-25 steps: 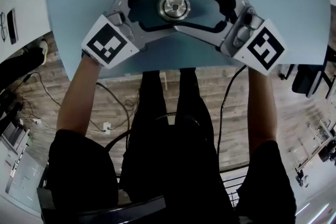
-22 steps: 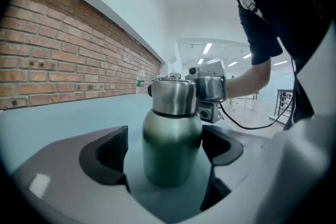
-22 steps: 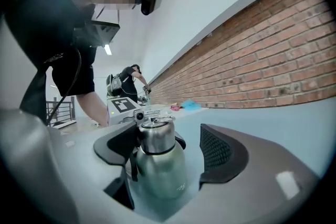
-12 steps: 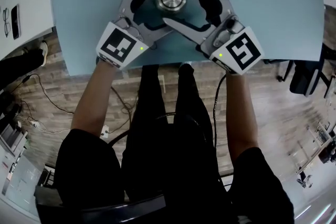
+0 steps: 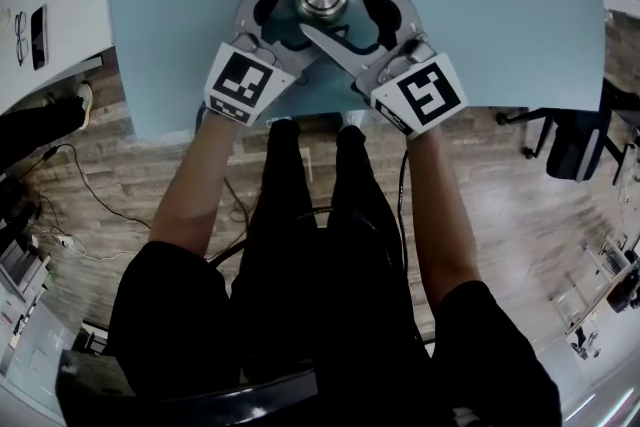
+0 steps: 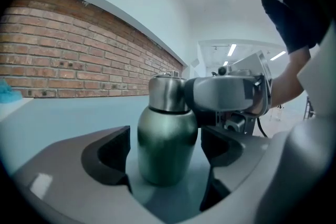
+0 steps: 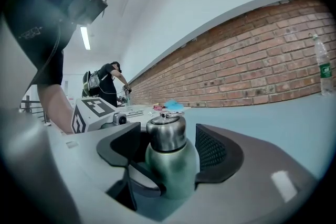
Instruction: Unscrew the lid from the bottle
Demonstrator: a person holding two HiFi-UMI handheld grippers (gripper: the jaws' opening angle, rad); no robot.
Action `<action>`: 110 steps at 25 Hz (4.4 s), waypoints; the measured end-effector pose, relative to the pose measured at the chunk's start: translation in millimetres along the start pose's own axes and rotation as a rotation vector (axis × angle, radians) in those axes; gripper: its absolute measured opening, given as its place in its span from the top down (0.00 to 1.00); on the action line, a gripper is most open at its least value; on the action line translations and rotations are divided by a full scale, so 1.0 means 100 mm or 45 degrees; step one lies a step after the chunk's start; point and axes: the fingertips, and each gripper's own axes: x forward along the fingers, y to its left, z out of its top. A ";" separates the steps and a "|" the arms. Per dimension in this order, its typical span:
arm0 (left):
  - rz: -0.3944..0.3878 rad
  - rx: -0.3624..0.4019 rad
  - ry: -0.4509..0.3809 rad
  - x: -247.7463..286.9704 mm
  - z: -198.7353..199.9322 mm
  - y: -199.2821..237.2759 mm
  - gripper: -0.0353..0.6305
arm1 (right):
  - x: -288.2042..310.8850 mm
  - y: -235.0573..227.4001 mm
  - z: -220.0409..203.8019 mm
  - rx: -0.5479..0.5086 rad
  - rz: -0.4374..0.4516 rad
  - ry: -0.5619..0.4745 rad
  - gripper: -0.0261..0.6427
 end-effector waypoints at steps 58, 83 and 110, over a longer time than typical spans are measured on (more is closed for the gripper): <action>0.183 -0.004 -0.010 0.08 0.03 0.02 0.40 | 0.12 0.05 -0.08 -0.208 0.057 0.101 0.58; -0.372 0.162 0.096 0.05 -0.01 -0.15 0.39 | 0.05 0.17 -0.12 -0.256 0.612 0.153 0.58; -0.708 0.284 0.206 -0.01 0.00 -0.22 0.39 | -0.03 0.14 -0.13 -0.311 0.953 0.294 0.60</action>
